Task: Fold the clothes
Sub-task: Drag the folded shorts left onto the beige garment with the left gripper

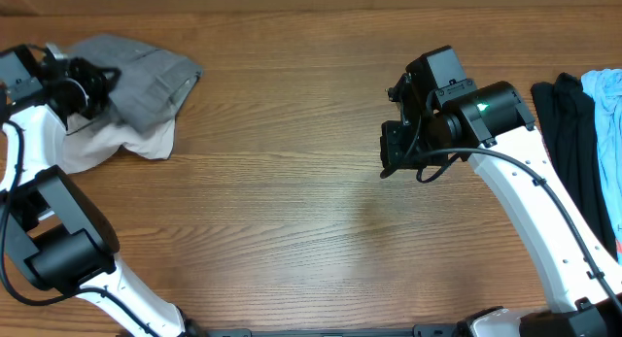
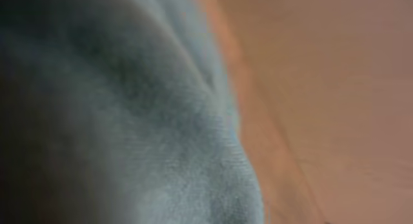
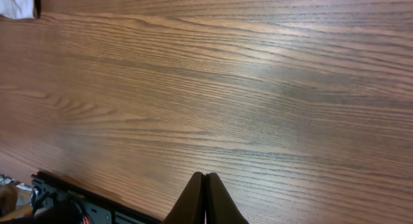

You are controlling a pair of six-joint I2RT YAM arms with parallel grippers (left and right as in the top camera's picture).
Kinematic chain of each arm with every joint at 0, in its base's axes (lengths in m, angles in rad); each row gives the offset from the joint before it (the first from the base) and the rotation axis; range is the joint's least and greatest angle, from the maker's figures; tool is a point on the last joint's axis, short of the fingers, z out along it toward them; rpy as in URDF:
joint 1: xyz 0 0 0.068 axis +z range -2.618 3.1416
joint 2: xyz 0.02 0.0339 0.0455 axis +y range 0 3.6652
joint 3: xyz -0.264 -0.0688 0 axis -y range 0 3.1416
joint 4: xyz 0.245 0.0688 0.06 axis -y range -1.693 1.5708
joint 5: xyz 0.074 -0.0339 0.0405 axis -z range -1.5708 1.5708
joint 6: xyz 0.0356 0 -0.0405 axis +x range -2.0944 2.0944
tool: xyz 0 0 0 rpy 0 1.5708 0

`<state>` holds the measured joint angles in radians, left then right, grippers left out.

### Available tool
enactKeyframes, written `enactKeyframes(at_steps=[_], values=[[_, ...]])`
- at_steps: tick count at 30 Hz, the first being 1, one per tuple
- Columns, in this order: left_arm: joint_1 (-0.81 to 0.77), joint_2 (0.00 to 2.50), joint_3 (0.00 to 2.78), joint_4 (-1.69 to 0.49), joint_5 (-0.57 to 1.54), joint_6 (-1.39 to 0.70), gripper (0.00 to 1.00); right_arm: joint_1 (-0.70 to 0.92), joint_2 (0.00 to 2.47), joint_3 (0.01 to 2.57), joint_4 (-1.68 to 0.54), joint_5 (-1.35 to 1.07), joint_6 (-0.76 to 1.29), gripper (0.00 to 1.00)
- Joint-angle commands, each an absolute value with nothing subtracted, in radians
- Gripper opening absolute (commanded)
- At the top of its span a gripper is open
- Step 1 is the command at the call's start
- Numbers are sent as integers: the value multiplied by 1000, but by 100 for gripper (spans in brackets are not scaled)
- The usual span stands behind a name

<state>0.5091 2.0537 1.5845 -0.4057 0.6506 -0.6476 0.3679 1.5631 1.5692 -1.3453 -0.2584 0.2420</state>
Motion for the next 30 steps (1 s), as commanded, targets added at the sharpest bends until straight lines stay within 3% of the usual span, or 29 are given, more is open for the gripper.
enactKeyframes(at_steps=[1, 5, 11, 12, 14, 15, 16, 21, 30], values=[[514, 2040, 1589, -447, 641, -655, 4, 364, 1560, 1574, -1328, -263, 242, 4], [524, 2038, 1589, -590, 575, -786, 4, 364, 1560, 1574, -1304, -264, 243, 4], [585, 2038, 1589, -760, 346, -761, 8, 364, 1560, 1574, -1341, -263, 241, 4], [595, 2038, 1589, -773, 329, -748, 22, 364, 1560, 1574, -1341, -263, 241, 4], [616, 2038, 1589, -790, 311, -703, 62, 364, 1560, 1574, -1337, -263, 242, 4], [626, 2038, 1589, -803, 311, -685, 74, 364, 1560, 1574, -1336, -263, 242, 4], [636, 2038, 1589, -820, 311, -675, 78, 364, 1560, 1574, -1334, -263, 242, 4], [686, 2032, 1589, -891, 443, -558, 73, 364, 1560, 1574, -1330, -263, 242, 4], [748, 1830, 1589, -965, 705, -380, 79, 364, 1560, 1574, -1323, -263, 238, 4]])
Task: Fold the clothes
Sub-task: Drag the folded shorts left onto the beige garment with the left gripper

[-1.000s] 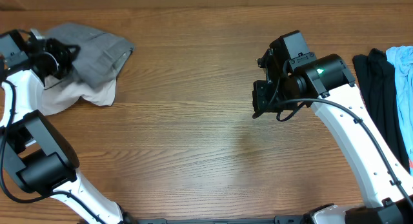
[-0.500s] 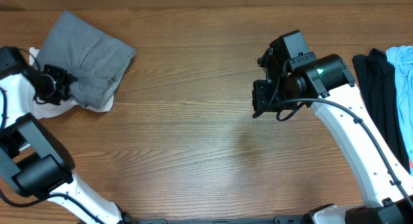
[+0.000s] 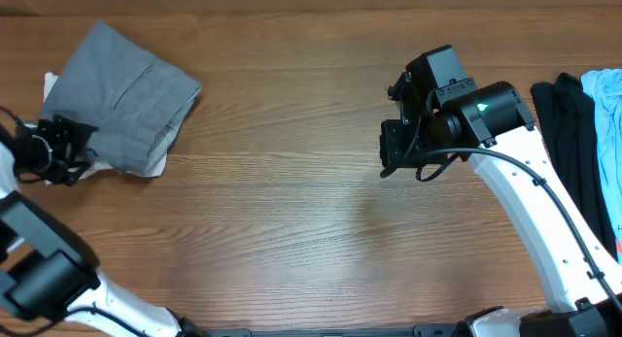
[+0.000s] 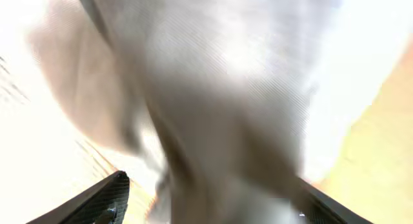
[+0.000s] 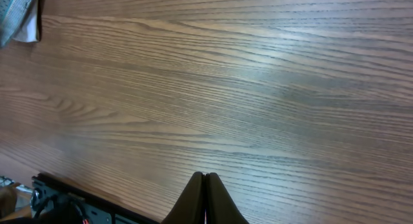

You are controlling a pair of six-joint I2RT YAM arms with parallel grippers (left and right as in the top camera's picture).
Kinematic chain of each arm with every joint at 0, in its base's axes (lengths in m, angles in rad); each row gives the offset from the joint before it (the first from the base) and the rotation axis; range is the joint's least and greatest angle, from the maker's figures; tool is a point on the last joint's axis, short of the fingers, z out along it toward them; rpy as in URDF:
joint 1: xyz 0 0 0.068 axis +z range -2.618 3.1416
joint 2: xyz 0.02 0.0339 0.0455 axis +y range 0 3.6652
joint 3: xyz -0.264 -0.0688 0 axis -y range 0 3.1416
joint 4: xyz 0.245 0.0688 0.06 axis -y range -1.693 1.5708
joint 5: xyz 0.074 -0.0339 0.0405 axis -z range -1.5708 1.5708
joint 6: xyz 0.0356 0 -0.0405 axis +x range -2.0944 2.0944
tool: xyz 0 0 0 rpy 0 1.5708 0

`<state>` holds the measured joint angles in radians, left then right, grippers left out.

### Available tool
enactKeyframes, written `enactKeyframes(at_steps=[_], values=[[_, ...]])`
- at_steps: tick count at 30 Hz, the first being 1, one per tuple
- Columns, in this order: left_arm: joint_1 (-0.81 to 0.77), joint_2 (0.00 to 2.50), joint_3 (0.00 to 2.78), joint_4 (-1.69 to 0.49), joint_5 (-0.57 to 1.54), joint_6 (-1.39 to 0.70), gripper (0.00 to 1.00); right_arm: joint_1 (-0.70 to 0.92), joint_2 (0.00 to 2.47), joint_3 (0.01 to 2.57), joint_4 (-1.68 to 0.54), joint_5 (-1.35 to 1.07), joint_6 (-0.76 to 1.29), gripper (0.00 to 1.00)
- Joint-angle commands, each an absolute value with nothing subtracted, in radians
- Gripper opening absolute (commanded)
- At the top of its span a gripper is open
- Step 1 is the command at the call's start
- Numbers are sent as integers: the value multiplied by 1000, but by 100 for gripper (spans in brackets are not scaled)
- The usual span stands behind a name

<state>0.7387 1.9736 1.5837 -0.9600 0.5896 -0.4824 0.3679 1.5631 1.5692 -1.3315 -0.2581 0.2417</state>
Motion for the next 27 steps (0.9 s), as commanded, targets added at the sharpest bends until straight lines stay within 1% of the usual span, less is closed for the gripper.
enactKeyframes(at_steps=[1, 2, 3, 4, 5, 6, 7, 9, 11, 12, 16, 20, 24, 27], values=[[748, 1787, 1590, -963, 711, -365, 79, 364, 1560, 1574, -1318, -263, 238, 4], [746, 1752, 1591, -961, 707, -361, 80, 364, 1560, 1574, -1313, -263, 238, 4], [742, 1717, 1591, -952, 706, -351, 77, 364, 1560, 1574, -1306, -263, 238, 4], [736, 1684, 1591, -937, 706, -332, 69, 364, 1560, 1574, -1300, -263, 239, 4], [727, 1655, 1591, -923, 701, -315, 58, 364, 1560, 1574, -1293, -263, 239, 4], [714, 1633, 1591, -905, 691, -303, 25, 364, 1560, 1574, -1285, -263, 239, 4], [698, 1615, 1591, -888, 672, -284, 4, 364, 1560, 1574, -1276, -263, 239, 4], [650, 1600, 1591, -863, 556, -243, 4, 364, 1560, 1574, -1260, -264, 239, 4], [591, 1612, 1590, -856, 390, -227, 4, 364, 1560, 1574, -1243, -263, 259, 4], [555, 1632, 1589, -850, 293, -221, 4, 364, 1560, 1574, -1235, -264, 277, 4], [466, 1768, 1588, -824, 74, -190, 4, 364, 1560, 1574, -1216, -274, 319, 4], [471, 1961, 1588, -837, 25, -190, 4, 364, 1560, 1574, -1225, -308, 318, 4], [504, 2122, 1588, -910, 31, -217, 4, 364, 1560, 1574, -1241, -308, 314, 4], [512, 2192, 1588, -937, 58, -217, 4, 364, 1560, 1574, -1238, -308, 314, 4]])
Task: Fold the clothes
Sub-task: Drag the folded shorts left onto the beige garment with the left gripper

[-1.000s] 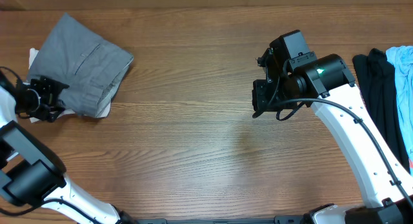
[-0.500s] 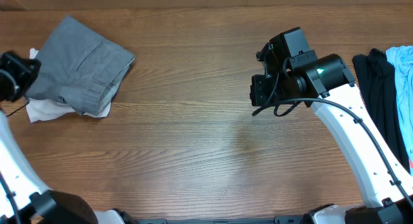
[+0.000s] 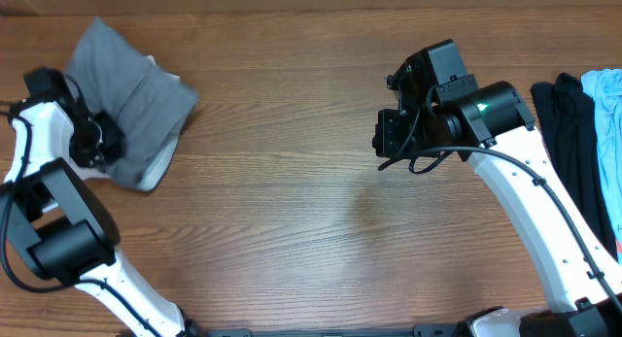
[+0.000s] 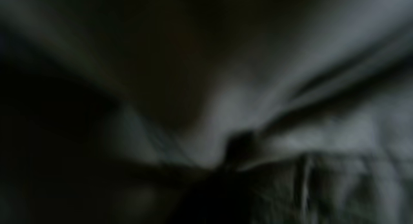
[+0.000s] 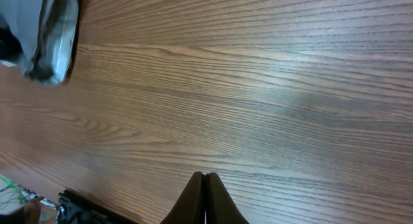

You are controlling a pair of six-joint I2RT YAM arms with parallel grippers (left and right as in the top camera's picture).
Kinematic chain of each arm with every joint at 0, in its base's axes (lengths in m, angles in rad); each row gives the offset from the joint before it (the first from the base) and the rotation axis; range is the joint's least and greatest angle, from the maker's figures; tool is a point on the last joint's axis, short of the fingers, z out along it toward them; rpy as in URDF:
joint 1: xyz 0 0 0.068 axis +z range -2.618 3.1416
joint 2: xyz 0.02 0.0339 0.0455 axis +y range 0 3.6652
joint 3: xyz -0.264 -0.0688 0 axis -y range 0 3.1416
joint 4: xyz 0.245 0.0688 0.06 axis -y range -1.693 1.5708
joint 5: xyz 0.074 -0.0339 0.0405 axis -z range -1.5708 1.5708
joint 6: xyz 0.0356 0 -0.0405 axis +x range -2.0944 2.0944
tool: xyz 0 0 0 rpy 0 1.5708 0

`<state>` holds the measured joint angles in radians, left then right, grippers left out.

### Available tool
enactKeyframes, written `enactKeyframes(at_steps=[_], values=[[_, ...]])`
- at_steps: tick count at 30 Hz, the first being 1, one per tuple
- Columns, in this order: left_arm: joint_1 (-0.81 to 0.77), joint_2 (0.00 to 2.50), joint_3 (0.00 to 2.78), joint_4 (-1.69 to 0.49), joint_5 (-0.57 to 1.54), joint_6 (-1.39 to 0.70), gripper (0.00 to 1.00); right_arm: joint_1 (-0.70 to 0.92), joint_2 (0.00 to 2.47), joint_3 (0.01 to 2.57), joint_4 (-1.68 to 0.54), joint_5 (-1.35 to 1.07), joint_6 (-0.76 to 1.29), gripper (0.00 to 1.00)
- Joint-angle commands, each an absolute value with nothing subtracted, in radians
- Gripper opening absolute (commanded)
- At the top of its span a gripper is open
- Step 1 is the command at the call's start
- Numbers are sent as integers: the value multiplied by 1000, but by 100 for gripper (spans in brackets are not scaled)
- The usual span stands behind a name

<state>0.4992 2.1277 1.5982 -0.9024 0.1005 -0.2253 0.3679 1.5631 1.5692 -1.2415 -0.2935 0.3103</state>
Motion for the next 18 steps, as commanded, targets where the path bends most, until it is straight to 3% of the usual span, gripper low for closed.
enactKeyframes(at_steps=[1, 12, 14, 18], values=[[512, 2203, 1588, -943, 67, -217, 4, 364, 1560, 1574, -1238, -306, 313, 4], [510, 1953, 1610, -944, 218, -189, 4, 364, 1560, 1574, -1245, -305, 307, 4], [510, 1848, 1622, -950, 281, -182, 8, 364, 1560, 1574, -1246, -305, 306, 4], [496, 1649, 1641, -962, 531, -93, 27, 364, 1560, 1574, -1243, -304, 274, 6]])
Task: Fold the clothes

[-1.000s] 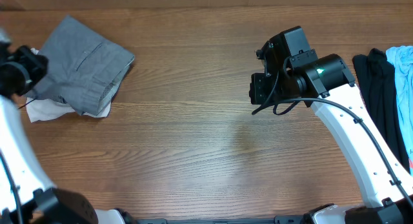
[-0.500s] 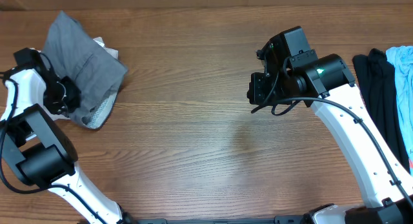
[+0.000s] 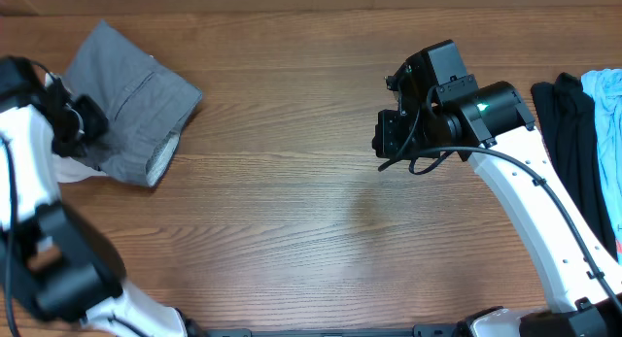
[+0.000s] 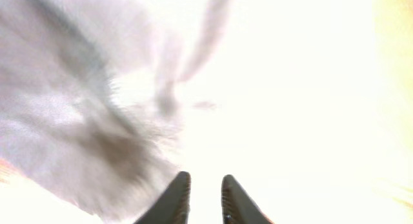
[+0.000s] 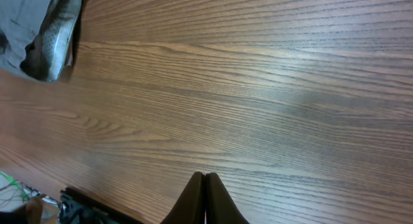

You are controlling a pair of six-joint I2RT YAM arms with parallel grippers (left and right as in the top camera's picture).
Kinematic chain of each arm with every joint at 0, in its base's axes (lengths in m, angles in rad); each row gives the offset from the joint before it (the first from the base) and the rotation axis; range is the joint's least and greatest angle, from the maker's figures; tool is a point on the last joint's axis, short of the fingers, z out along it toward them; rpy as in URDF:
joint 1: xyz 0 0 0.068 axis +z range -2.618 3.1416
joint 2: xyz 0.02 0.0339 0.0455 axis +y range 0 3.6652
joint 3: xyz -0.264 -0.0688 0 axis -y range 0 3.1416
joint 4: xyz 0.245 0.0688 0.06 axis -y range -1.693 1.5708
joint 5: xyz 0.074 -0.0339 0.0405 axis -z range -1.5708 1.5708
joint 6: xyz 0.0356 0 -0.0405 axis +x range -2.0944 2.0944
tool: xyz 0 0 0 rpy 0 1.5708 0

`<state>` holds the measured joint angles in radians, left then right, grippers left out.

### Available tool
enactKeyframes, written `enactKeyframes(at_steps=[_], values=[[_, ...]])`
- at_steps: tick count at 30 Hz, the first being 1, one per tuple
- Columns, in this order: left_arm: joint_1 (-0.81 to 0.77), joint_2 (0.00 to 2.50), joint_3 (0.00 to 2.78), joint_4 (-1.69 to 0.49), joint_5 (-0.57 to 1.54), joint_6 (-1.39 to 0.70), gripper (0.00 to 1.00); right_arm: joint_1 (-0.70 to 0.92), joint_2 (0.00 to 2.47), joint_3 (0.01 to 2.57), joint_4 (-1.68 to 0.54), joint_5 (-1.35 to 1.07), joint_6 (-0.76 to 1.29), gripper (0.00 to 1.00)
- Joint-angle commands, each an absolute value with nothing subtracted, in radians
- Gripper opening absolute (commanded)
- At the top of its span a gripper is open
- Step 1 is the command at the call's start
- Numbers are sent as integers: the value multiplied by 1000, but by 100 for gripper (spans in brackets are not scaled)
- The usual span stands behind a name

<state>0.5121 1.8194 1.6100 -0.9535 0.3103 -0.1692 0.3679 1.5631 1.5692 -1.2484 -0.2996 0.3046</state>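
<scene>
A folded grey garment [image 3: 131, 104] lies at the table's far left corner, on a white cloth [image 3: 73, 168] that shows at its left edge. My left gripper [image 3: 78, 119] is at the garment's left edge. In the washed-out left wrist view its jaws [image 4: 205, 185] stand slightly apart, open, with blurred grey fabric [image 4: 77, 121] to their left. My right gripper [image 3: 387, 148] hovers over bare wood right of centre. It is shut on nothing [image 5: 205, 184], and the grey garment [image 5: 39, 37] shows in that view's top left corner.
A black garment [image 3: 569, 133] and a light blue one [image 3: 607, 114] lie at the right edge of the wooden table [image 3: 292, 230]. The right arm's white link runs from the bottom right up to its wrist.
My left gripper has moved slightly up and left, off the grey garment's left edge, and its jaws now show apart. More white cloth shows beside the garment. The right arm has not moved.
The grey garment lay rumpled on the white cloth with my left gripper at its left end. Then it lay flatter as a folded square, my gripper at its lower left corner, then pressed on its left edge. Now my gripper is open beside it. The right gripper stayed shut.
</scene>
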Motion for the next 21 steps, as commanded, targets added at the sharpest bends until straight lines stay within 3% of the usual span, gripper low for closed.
enactKeyframes(at_steps=[1, 10, 12, 14, 16, 17, 18, 19, 20, 21], values=[[485, 1601, 1642, -971, 583, -71, 33, 364, 1560, 1574, -1241, -305, 267, 7], [266, 1207, 1643, -1215, 442, -10, 59, 364, 1497, 1615, -1216, -305, 177, 4], [221, 1137, 1643, -1291, 364, -15, 72, 364, 1443, 1628, -1206, -304, 149, 4], [194, 1089, 1643, -1364, 305, -62, 100, 364, 1378, 1630, -1188, -287, 147, 4], [180, 1053, 1643, -1429, 274, -99, 100, 364, 1304, 1630, -1169, -269, 148, 8], [180, 1040, 1643, -1455, 263, -98, 100, 364, 1274, 1630, -1163, -262, 148, 12], [180, 1029, 1643, -1481, 245, -98, 100, 364, 1239, 1630, -1159, -262, 148, 25], [180, 1023, 1643, -1497, 227, -98, 100, 364, 1214, 1630, -1158, -262, 148, 47], [180, 1020, 1643, -1510, 208, -97, 100, 364, 1191, 1630, -1157, -262, 148, 100], [180, 1020, 1643, -1521, 194, -97, 100, 364, 1171, 1630, -1157, -262, 148, 100]])
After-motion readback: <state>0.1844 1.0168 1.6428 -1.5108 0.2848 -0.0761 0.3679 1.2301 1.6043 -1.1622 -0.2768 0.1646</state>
